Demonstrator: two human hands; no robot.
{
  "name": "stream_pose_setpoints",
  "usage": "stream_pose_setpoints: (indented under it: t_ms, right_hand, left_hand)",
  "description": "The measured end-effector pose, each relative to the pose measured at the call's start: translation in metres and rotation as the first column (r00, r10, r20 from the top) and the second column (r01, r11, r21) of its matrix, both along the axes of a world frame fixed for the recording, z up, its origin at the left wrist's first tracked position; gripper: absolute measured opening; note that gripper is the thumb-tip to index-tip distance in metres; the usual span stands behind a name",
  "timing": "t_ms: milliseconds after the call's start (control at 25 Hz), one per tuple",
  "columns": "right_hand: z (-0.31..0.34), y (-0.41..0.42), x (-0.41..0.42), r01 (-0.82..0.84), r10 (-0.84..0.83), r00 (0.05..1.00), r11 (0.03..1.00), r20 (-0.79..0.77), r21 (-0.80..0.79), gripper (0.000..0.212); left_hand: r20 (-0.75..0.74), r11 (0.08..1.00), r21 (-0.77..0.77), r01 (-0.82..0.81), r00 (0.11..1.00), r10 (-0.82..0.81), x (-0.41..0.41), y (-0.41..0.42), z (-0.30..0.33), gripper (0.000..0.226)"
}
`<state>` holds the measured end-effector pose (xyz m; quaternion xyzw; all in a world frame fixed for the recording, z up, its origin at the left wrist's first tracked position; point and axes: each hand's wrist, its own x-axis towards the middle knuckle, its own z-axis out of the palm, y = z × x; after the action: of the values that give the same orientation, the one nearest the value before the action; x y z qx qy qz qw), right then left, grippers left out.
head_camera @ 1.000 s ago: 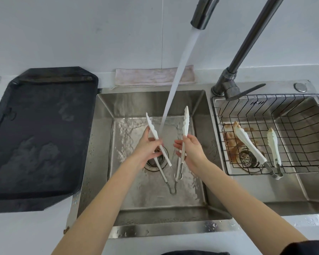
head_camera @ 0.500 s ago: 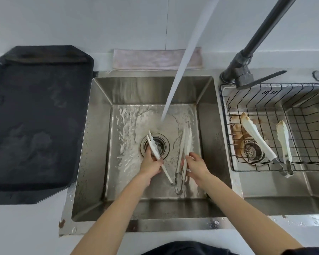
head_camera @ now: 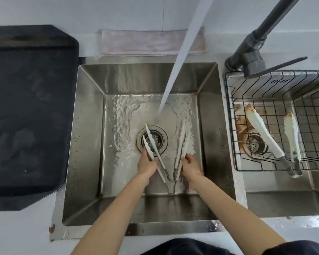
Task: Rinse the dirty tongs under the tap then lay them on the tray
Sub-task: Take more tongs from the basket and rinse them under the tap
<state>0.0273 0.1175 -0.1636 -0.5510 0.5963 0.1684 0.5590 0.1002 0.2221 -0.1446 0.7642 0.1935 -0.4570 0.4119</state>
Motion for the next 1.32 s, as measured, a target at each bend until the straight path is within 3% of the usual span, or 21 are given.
stream_pose_setpoints:
  t_ms: [200, 400, 600, 840, 960, 1120, 1320]
  right_hand:
    - [0.000, -0.002, 0.005, 0.010, -0.011, 1.000, 0.999, -0.013, -0.047, 0.033]
    - [0.001, -0.007, 0.011, -0.038, 0.038, 0.999, 0.997, -0.001, -0.063, 0.033]
    - [0.023, -0.012, 0.012, -0.249, 0.248, 0.969, 0.964, -0.022, -0.093, 0.040]
    - [0.063, -0.017, 0.019, -0.498, 0.523, 0.851, 0.831, 0.047, -0.247, 0.057]
    - [0.091, -0.024, 0.017, -0.570, 0.641, 0.766, 0.715, 0.054, -0.405, 0.059]
    - [0.125, -0.037, 0.009, -0.608, 0.730, 0.683, 0.555, -0.017, -0.567, 0.060]
    - [0.158, -0.065, -0.011, -0.559, 0.766, 0.641, 0.429, -0.042, -0.710, 0.059]
  left_hand:
    - [0.087, 0.994, 0.081, 0.072, 0.993, -0.080, 0.003, -0.005, 0.001, 0.051]
    - [0.046, 0.999, 0.048, 0.008, 0.999, -0.011, 0.005, 0.000, -0.001, 0.038]
    - [0.082, 0.995, 0.056, 0.077, 0.993, -0.082, 0.006, 0.000, 0.016, 0.037]
    - [0.193, 0.958, 0.070, 0.279, 0.938, -0.287, 0.016, -0.005, 0.056, 0.050]
    - [0.309, 0.893, 0.110, 0.436, 0.839, -0.448, 0.018, -0.012, 0.080, 0.049]
    - [0.422, 0.724, 0.296, 0.623, 0.595, -0.684, 0.017, -0.026, 0.107, 0.047]
    - [0.475, 0.561, 0.492, 0.665, 0.335, -0.814, 0.008, -0.058, 0.137, 0.055]
